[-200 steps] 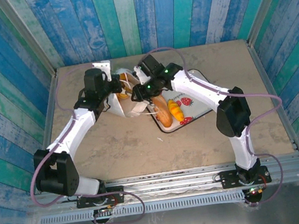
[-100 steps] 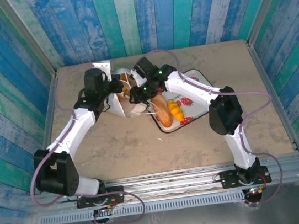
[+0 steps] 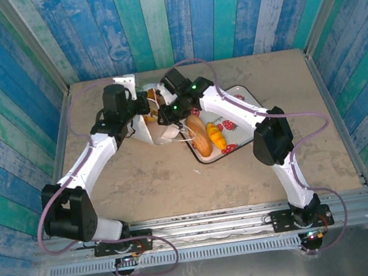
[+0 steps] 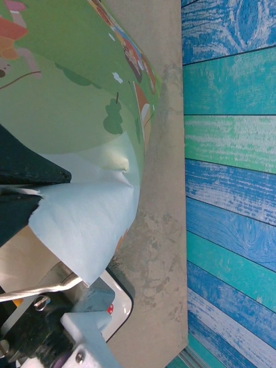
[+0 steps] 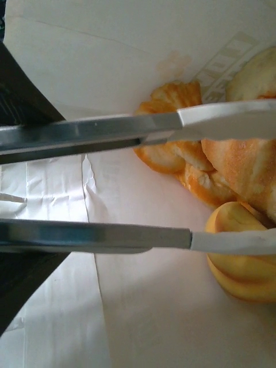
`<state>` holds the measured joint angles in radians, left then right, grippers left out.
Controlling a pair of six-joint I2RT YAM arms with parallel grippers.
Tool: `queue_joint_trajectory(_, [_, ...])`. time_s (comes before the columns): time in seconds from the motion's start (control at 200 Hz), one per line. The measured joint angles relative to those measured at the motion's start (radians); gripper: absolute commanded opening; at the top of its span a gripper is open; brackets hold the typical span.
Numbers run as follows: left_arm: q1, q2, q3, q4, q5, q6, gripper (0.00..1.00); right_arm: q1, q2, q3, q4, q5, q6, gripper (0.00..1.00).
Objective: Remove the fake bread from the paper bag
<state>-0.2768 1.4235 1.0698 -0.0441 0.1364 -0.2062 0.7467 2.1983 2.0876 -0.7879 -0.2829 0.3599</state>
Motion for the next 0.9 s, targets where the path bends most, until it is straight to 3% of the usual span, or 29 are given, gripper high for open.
queue_joint_trajectory(0.581, [0.005, 0.0, 0.0, 0.0, -0.005, -0.004, 0.08, 0.002, 0.079, 0.121, -0.045, 0.026, -0.018, 0.6])
queue_joint_trajectory(0.902, [0.005, 0.0, 0.0, 0.0, -0.005, -0.005, 0.08, 0.004, 0.079, 0.13, -0.054, 0.021, -0.032, 0.35])
